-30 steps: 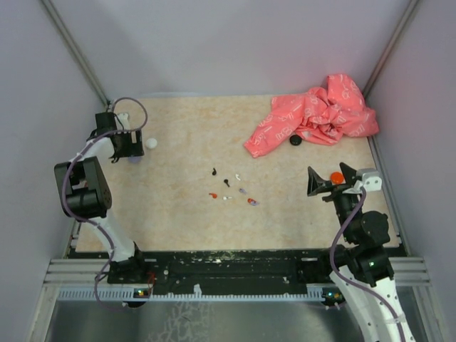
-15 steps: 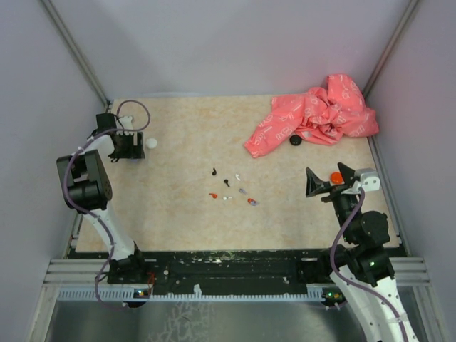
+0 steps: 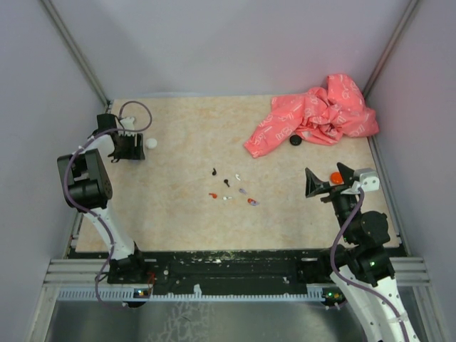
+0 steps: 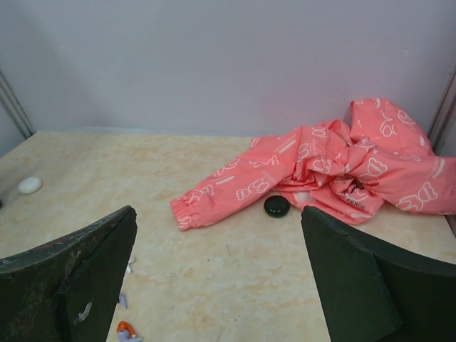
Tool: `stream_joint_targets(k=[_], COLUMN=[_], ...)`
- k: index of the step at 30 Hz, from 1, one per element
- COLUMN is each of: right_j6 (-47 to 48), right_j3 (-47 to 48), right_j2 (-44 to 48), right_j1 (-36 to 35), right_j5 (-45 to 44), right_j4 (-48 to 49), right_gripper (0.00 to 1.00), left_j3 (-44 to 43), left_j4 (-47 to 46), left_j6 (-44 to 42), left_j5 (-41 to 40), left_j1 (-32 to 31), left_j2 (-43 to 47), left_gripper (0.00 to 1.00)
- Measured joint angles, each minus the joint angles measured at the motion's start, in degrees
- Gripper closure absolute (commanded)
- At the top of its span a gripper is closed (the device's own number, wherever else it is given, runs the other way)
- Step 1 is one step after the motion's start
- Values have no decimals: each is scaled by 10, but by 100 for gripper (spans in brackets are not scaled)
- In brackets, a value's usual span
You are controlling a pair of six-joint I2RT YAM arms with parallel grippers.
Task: Insert the wireless bluetooth earbuds into the charging case
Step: Pick up the charging case at the center of the board.
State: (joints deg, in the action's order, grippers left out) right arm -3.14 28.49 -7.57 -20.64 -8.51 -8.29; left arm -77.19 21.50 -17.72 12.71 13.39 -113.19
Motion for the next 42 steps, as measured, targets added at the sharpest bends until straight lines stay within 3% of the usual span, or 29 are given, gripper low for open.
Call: stream_joint_targets(k=[6, 20, 25, 29, 42], right_j6=[0, 1, 1, 1, -10], right_j3=[0, 0, 0, 0, 6], right_j2=[0, 1, 3, 5, -5], right_j1=[0, -2, -2, -2, -2], right_j5=[0, 0, 1, 3, 28], right_j4=[0, 0, 0, 0, -14], right_gripper=[2, 2, 2, 2, 2], left_j3=[0, 1, 2, 3, 71], left_j4=[2, 0, -1, -3, 20], left_j6=[-1, -5, -8, -8, 26], left_j5=[4, -24, -35, -42, -71], left_j1=[0, -19, -31, -42, -165], left_j2=[0, -2, -2, -2, 85], left_gripper=[39, 39, 54, 56, 59])
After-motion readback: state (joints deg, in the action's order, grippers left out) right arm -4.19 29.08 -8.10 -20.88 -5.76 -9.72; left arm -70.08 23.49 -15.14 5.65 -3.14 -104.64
